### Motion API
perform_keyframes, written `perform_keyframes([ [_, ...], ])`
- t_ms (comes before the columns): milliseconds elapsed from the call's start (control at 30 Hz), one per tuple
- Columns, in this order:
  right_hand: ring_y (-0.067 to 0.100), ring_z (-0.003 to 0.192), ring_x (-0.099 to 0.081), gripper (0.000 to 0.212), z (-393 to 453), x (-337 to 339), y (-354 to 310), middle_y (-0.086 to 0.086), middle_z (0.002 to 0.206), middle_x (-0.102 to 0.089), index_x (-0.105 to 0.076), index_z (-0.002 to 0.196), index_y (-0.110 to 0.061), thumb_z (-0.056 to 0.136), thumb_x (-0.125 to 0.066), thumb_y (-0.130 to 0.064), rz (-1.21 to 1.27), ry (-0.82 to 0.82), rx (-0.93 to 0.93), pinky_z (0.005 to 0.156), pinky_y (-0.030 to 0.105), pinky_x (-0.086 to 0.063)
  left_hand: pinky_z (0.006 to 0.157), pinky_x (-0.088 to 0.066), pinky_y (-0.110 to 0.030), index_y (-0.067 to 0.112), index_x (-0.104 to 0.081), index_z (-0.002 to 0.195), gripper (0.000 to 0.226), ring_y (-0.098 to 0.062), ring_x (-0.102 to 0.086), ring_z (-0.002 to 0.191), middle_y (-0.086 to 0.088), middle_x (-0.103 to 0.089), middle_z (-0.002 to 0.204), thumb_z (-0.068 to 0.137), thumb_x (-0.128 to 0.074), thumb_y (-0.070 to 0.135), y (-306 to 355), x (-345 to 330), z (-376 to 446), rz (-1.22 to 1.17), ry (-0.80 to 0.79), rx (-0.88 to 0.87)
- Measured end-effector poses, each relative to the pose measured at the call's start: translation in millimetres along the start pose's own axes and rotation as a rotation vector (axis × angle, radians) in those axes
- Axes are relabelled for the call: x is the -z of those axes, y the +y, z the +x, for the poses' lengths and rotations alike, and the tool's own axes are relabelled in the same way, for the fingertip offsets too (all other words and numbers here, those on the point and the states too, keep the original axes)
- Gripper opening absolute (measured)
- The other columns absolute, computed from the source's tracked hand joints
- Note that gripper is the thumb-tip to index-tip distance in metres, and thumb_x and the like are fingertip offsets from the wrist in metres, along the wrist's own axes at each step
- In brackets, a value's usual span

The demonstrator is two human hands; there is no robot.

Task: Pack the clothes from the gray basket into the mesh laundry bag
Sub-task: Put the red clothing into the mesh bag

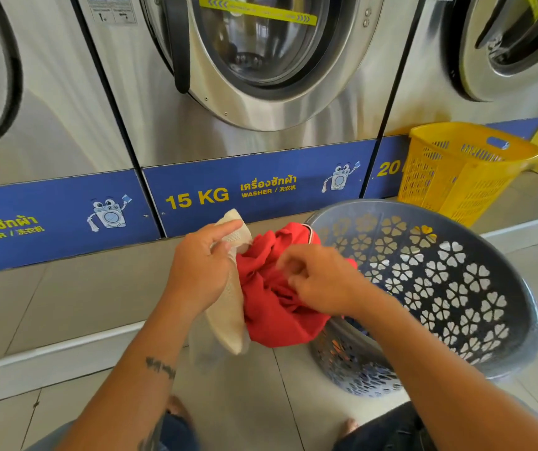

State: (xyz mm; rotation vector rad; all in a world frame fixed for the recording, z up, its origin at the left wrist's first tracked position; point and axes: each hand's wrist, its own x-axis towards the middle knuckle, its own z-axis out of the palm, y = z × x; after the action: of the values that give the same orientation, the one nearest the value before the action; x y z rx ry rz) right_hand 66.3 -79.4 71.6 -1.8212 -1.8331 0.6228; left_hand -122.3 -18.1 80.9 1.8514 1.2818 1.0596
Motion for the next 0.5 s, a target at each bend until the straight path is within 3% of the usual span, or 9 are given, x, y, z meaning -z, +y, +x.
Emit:
perform_keyframes([
  [67,0.027,0.117,-0.053,0.054,0.6,13.7,17.4,0.003,0.123,-0.058,-0.056,0.125,-0.036,0.074,-0.071,-0.028,-0.191,0.101,-0.061,0.103,0.039,-0.042,0.083,-0.027,0.002,0.023,-0.066,0.124,0.044,0.006,-0.044,0.110,0.022,-0.049,0.115,0.093,-0.047,-0.002,1.8,-0.1,-0.4,0.006,0.004,-0.010],
  [133,0.036,0.137,-0.034,0.097,-2.1,15.5,33.4,0.009,0.145,-0.035,-0.027,0.146,-0.052,0.064,-0.077,-0.047,-0.195,-0.047,-0.221,0.111,0.051,-0.035,0.082,-0.027,0.003,0.023,-0.066,0.124,0.044,0.008,-0.043,0.109,0.021,-0.049,0.112,0.093,-0.047,-0.002,3.9,-4.0,-3.4,0.012,-0.016,-0.017],
  [200,0.035,0.135,-0.041,0.109,-3.1,3.3,42.2,0.008,0.145,-0.037,-0.013,0.153,-0.052,0.068,-0.080,-0.044,-0.028,-0.177,-0.284,0.108,0.045,-0.040,0.087,-0.028,-0.002,0.024,-0.066,0.124,0.044,0.009,-0.041,0.109,0.021,-0.050,0.113,0.093,-0.047,-0.001,3.6,-7.6,-5.2,0.024,-0.037,-0.017],
  [267,0.031,0.120,-0.057,0.088,-1.0,-14.4,49.1,0.006,0.134,-0.056,-0.030,0.152,-0.040,0.077,-0.075,-0.031,0.048,-0.132,-0.203,0.097,0.037,-0.047,0.093,-0.027,-0.007,0.026,-0.066,0.125,0.045,0.006,-0.042,0.118,0.017,-0.054,0.122,0.094,-0.047,0.000,2.4,-10.2,-6.3,0.044,-0.059,-0.019],
  [367,0.029,0.096,-0.062,0.049,-0.7,-24.2,44.5,-0.001,0.103,-0.061,-0.056,0.120,-0.039,0.073,-0.064,-0.030,-0.061,0.031,-0.103,0.077,0.037,-0.050,0.100,-0.030,-0.016,0.026,-0.064,0.125,0.044,-0.010,-0.046,0.130,0.005,-0.056,0.137,0.094,-0.048,0.001,1.7,-13.5,-8.7,0.085,-0.090,-0.024],
  [433,0.029,0.093,-0.062,0.040,-2.9,-20.9,33.9,-0.004,0.099,-0.057,-0.060,0.111,-0.038,0.072,-0.060,-0.027,-0.181,0.116,-0.111,0.072,0.036,-0.048,0.099,-0.031,-0.016,0.025,-0.064,0.127,0.044,-0.012,-0.048,0.128,0.004,-0.055,0.139,0.094,-0.047,0.001,3.2,-14.8,-11.2,0.102,-0.110,-0.031],
  [500,0.027,0.090,-0.063,0.043,-5.1,-16.6,22.4,-0.006,0.100,-0.064,-0.061,0.108,-0.038,0.068,-0.055,-0.024,-0.118,0.203,-0.090,0.071,0.037,-0.052,0.098,-0.032,-0.016,0.025,-0.064,0.127,0.044,-0.011,-0.048,0.127,0.004,-0.056,0.138,0.094,-0.047,0.001,3.6,-15.7,-11.2,0.099,-0.109,-0.035],
])
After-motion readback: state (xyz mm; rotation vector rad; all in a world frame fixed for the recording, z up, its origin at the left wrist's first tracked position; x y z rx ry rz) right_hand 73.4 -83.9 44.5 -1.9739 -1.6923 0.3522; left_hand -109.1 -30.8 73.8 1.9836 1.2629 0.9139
